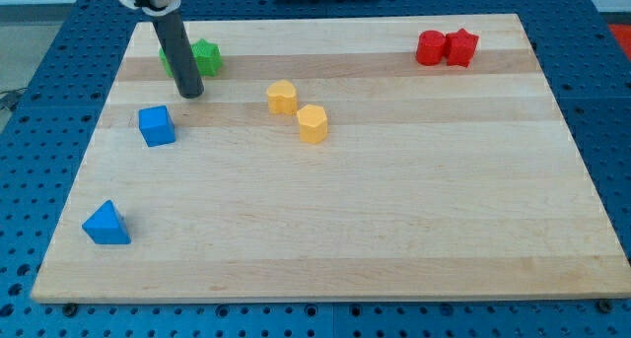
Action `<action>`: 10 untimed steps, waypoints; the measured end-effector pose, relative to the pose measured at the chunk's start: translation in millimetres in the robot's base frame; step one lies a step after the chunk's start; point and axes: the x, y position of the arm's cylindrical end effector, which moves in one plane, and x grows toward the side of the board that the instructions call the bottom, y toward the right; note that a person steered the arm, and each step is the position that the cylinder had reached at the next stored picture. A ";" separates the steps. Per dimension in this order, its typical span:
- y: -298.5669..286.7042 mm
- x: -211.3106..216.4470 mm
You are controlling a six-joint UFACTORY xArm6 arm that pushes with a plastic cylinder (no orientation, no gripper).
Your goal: Move the blue cube into the blue triangle
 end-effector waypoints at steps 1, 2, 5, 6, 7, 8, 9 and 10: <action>-12.3 0.1; -36.2 4.1; -44.1 89.3; -44.1 114.2; -44.1 115.6; -44.4 86.3; -1.0 80.7; 3.4 80.8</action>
